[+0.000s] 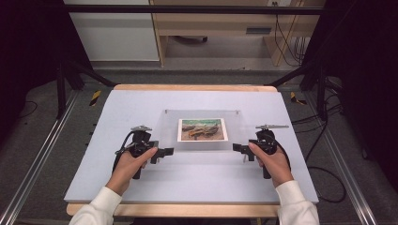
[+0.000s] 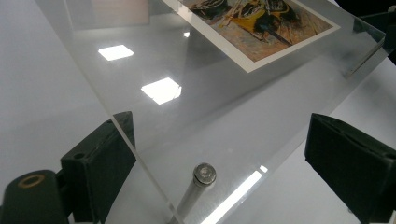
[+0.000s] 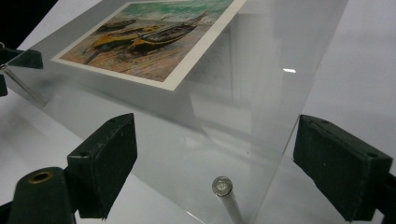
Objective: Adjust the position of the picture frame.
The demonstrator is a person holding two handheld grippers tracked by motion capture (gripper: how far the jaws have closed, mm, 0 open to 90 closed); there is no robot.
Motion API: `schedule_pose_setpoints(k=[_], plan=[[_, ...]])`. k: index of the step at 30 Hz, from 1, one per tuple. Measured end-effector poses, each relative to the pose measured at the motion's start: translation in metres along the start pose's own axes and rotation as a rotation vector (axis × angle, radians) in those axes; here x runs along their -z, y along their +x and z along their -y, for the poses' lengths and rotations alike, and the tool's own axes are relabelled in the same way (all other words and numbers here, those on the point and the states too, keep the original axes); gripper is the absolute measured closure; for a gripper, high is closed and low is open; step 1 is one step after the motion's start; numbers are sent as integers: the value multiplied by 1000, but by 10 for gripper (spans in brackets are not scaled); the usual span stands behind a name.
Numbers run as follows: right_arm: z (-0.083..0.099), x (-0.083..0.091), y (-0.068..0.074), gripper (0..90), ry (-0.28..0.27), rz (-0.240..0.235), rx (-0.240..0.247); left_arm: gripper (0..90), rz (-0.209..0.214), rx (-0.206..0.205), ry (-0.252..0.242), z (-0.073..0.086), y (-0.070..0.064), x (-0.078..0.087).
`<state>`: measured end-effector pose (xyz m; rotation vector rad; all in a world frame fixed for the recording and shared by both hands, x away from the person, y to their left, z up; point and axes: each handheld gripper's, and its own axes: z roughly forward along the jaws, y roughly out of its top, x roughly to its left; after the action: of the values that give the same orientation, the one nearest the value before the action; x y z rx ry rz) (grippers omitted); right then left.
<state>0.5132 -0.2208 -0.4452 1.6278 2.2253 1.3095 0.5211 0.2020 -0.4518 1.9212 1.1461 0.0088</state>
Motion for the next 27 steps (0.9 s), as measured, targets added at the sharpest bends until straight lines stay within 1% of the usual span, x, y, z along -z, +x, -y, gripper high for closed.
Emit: schedule_pose_setpoints(k=[1,3,7,9,11,13,17,24,27], plan=[[0,0,0,141,-1,-4,-4,83,-1,-9,2,0,1,1],[1,0,-1,141,1,-13,-15,83,-7,0,-7,-1,1,3],[0,-1,-2,138,6,-16,-22,92,4,38,-26,-2,6,5],[0,-3,-2,137,6,-27,-24,115,-3,51,-35,-3,8,5],[-1,-5,-2,133,9,-34,-34,132,-7,53,-34,-5,10,4],[-1,-6,-2,131,10,-34,-36,124,-10,49,-30,-7,11,2],[-2,-8,-2,130,11,-34,-50,134,-15,57,-33,-8,13,0],[-2,-8,-2,133,11,-27,-42,169,-24,66,-30,-9,14,1],[-2,-8,-2,140,6,-23,-40,189,-27,78,-32,-10,15,2]])
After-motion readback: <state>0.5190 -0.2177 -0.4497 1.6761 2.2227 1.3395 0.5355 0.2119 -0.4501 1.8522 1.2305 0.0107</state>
